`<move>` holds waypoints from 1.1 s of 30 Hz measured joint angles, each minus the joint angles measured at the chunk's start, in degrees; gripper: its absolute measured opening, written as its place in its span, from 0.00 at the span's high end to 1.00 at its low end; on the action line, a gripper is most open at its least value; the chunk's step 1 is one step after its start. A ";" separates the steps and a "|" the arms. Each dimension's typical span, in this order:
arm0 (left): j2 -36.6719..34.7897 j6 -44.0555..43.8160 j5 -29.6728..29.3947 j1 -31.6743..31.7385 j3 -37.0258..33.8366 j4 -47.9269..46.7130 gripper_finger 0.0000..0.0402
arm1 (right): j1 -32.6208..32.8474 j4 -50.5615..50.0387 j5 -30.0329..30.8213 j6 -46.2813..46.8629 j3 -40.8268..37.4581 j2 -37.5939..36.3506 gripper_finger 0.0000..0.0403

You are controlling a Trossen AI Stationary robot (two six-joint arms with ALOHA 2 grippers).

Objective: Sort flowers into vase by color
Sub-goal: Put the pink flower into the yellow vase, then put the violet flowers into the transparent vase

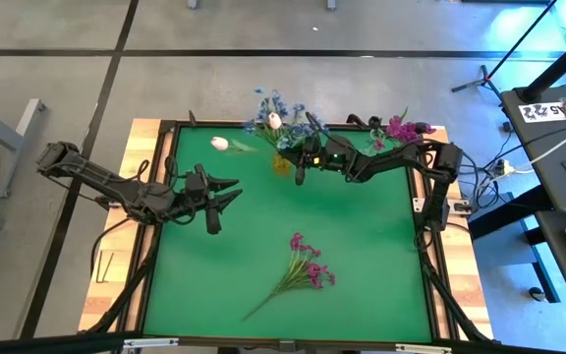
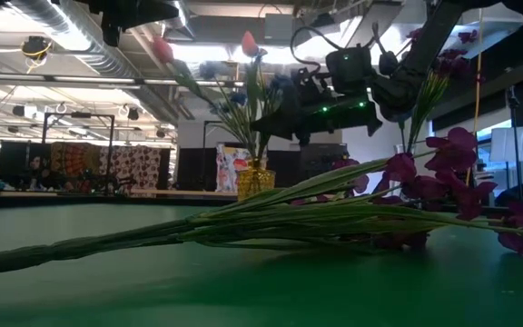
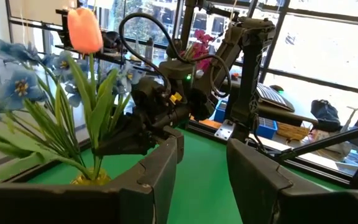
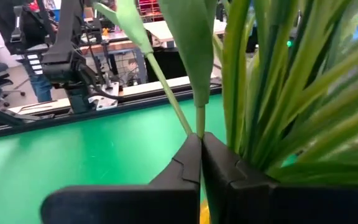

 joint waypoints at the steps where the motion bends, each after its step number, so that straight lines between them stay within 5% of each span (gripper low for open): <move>1: 0.00 0.00 0.00 0.00 0.00 0.00 0.66 | 0.00 -0.22 -0.04 0.02 0.00 -0.03 1.00; 8: 0.00 -0.09 0.00 0.00 0.00 0.00 0.66 | 0.00 -0.09 -8.49 0.91 0.00 -0.05 0.94; 18: 0.00 -1.19 0.00 0.00 0.00 -0.26 0.66 | -0.02 -8.33 -9.82 0.73 -0.02 -5.19 0.64; 26: 0.00 -1.53 0.00 -0.07 0.00 -0.67 0.66 | -0.02 -23.44 -10.97 -1.93 -0.02 -12.59 0.43; 33: -0.73 -0.92 0.00 -1.26 0.00 -1.01 0.66 | 0.00 -37.73 -10.97 -4.44 -0.02 -19.11 0.38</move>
